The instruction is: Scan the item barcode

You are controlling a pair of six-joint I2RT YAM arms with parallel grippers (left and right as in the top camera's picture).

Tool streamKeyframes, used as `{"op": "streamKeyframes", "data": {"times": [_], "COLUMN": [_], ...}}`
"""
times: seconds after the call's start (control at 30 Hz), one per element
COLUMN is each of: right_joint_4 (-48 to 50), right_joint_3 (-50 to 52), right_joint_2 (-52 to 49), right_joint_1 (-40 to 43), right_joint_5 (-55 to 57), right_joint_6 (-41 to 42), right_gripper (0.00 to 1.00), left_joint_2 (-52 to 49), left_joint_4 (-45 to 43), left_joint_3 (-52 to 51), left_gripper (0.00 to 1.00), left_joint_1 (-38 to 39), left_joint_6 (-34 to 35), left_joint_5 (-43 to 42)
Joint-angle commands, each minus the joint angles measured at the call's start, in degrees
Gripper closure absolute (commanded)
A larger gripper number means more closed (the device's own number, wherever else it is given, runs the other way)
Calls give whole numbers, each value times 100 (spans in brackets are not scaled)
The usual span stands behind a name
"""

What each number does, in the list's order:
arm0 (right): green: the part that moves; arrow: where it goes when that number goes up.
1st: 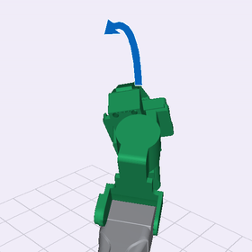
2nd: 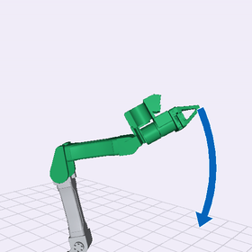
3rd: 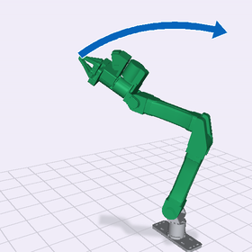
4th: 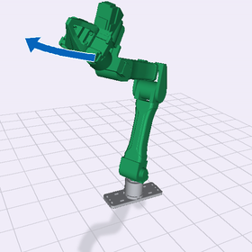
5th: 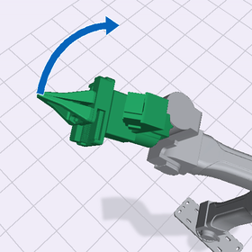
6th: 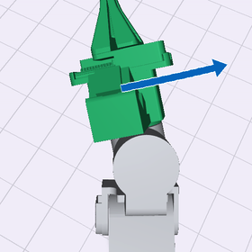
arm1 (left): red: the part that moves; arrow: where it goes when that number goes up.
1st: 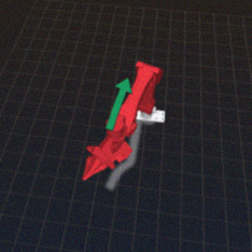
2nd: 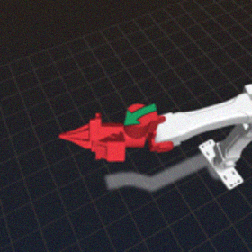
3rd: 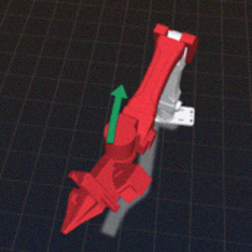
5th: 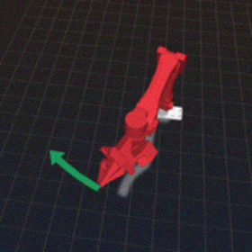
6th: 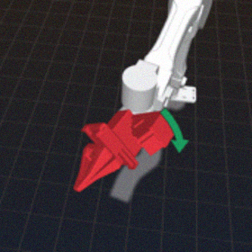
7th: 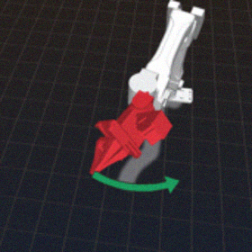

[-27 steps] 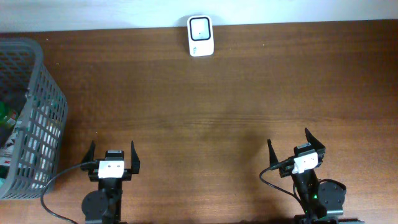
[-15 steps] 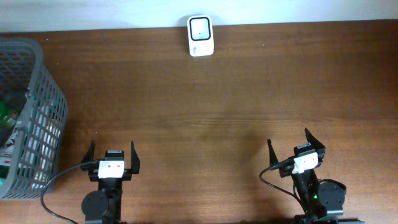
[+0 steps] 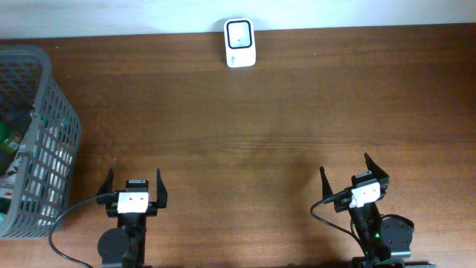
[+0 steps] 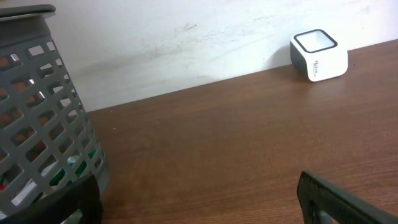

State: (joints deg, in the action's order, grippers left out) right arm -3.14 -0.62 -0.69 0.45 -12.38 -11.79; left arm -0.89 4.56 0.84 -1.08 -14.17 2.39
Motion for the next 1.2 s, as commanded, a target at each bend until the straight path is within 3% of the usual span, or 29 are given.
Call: {"op": "streamKeyframes", "data": {"times": [0.0,0.23,0.3,0.43,0.67,0.73,0.8,0.87,0.97,1.07,1.17], "right_joint_4": [-31,-31,-31,-31,-31,-31,-31,-31,-31,-31,-31], "right_joint_3": [31,31,31,31,31,31,31,31,31,31,31], "right_joint_2": [33,33,33,33,33,33,33,33,33,33,33], "right_joint_1": [28,28,28,28,28,28,28,28,28,28,28], "right_joint_5": [-68,-68,-68,-68,-68,-68,-68,-68,-68,-68,-70], "right_joint_6": [46,46,46,46,46,46,46,46,46,46,46], "right_gripper": [1,2,2,2,1,2,1,2,2,2,2], "left_joint_2": [59,59,4,-743,-3685,-4802,-6314,-7191,-7829,-8002,-8655], "left_joint_4": [4,-7,66,63,444,1467,3475,4612,4905,4476,5062], "left_joint_3": [-33,-31,57,702,3622,5080,7294,8579,8738,8894,10861], "left_gripper": [1,1,1,1,1,1,1,1,1,0,0], "left_joint_1": [22,22,22,17,17,17,17,17,17,-46,-920], "left_joint_6": [-90,-87,219,428,645,839,835,833,835,1113,1467], "left_joint_5": [0,-131,-131,-155,-1193,-1541,-2253,-2643,-2669,-2356,-2249]}}
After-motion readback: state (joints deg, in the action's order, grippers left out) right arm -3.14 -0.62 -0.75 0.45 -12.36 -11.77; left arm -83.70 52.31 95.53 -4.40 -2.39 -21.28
